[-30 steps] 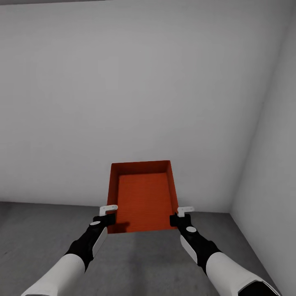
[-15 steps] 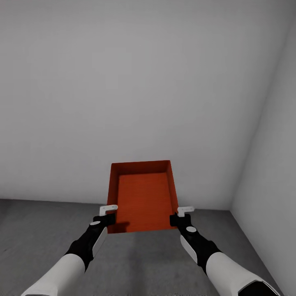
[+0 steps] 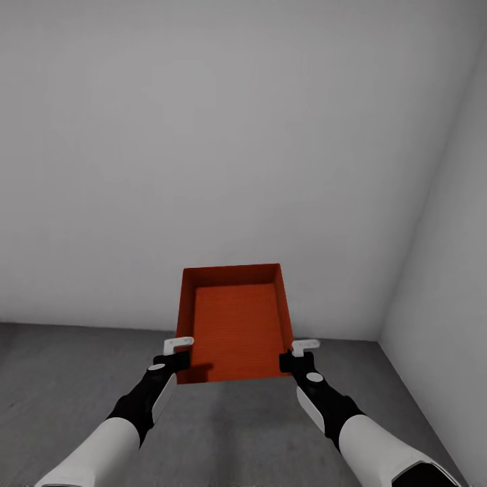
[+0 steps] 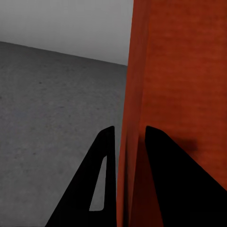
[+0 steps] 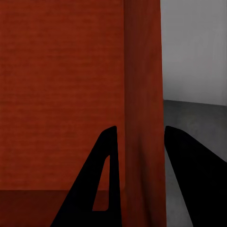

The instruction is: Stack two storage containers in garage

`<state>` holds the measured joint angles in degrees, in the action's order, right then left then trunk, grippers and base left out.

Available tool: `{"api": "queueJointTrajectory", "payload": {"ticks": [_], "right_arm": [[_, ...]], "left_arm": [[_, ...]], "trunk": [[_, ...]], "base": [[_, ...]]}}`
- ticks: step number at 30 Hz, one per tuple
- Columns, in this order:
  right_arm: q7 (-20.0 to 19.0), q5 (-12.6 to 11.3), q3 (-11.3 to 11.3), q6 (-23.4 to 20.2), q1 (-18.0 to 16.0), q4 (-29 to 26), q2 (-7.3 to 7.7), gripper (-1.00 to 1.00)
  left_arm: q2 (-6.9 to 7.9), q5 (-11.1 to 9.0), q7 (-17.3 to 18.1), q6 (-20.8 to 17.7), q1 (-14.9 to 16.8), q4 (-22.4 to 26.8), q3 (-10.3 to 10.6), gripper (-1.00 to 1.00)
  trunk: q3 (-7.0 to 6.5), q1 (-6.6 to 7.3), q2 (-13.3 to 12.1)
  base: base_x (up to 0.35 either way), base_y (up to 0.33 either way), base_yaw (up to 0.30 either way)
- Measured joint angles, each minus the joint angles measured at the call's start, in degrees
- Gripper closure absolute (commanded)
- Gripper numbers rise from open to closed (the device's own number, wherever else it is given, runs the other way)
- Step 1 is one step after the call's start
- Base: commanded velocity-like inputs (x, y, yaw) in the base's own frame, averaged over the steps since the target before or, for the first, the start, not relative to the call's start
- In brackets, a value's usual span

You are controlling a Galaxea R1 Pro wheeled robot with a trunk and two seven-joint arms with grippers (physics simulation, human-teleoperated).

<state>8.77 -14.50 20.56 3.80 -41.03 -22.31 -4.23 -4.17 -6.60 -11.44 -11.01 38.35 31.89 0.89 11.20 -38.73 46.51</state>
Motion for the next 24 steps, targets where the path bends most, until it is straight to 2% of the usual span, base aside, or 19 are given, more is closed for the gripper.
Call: {"api": "queueJointTrajectory", "payload": {"ticks": [24], "right_arm": [[0.0,-0.04,0.03,-0.02,-0.02,0.01,0.01,1.0]], "left_arm": [[0.0,-0.01,0.0,0.01,0.0,-0.01,0.0,1.0]], "trunk": [[2.21,0.0,0.0]], "base": [[0.0,0.0,0.0]]}}
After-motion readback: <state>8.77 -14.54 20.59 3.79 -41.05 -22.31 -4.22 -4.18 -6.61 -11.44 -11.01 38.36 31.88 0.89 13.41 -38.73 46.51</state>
